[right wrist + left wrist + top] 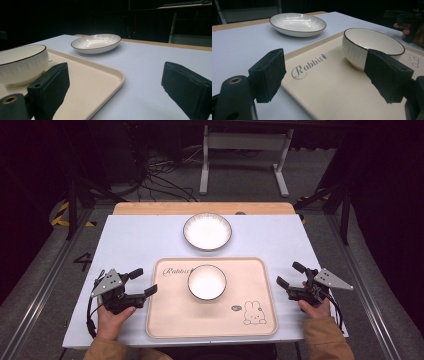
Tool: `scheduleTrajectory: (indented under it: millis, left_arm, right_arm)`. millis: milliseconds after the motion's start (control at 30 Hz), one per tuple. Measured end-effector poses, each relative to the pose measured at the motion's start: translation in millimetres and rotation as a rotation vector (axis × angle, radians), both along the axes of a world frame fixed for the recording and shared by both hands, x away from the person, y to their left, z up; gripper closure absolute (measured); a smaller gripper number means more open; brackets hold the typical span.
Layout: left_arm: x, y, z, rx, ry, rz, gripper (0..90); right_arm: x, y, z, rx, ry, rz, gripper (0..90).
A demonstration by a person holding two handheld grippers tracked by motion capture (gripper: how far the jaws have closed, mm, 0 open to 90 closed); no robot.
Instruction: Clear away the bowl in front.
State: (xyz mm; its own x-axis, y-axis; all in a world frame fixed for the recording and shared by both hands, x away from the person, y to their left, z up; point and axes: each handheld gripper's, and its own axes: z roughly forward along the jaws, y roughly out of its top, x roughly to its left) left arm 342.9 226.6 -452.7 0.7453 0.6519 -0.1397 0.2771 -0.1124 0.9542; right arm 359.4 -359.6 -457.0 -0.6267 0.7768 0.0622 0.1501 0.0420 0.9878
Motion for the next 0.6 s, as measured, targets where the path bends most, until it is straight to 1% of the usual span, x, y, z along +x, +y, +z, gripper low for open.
scheduleTrajectory:
  millis: [100,267,333,400,467,600]
  left_arm:
    - [-2.1,3.5,-4.9,0.005,0.01,0.021,17.4]
    - [-5.8,9.4,-12.3,0.006,0.018,0.04,16.8]
    - [-7.6,11.3,-13.1,0.013,0.015,0.051,16.2]
    - [-8.3,12.7,-13.9,0.003,0.016,0.05,15.9]
    - [-8.7,13.1,-15.3,0.001,0.016,0.062,15.2]
    - [-8.7,13.3,-16.2,0.009,0.017,0.066,14.2]
  right_arm:
    - [0.0,0.0,0.0,0.0,0.0,0.0,8.5]
    - [-0.1,0.1,0.0,-0.001,-0.001,0.0,8.5]
    - [-0.1,0.1,0.0,-0.001,-0.001,-0.001,8.4]
    - [-0.1,0.1,0.0,-0.001,0.0,-0.001,8.5]
    - [-0.1,0.2,0.0,-0.001,0.001,-0.001,8.6]
    - [-0.1,0.2,0.0,-0.003,-0.001,0.0,8.5]
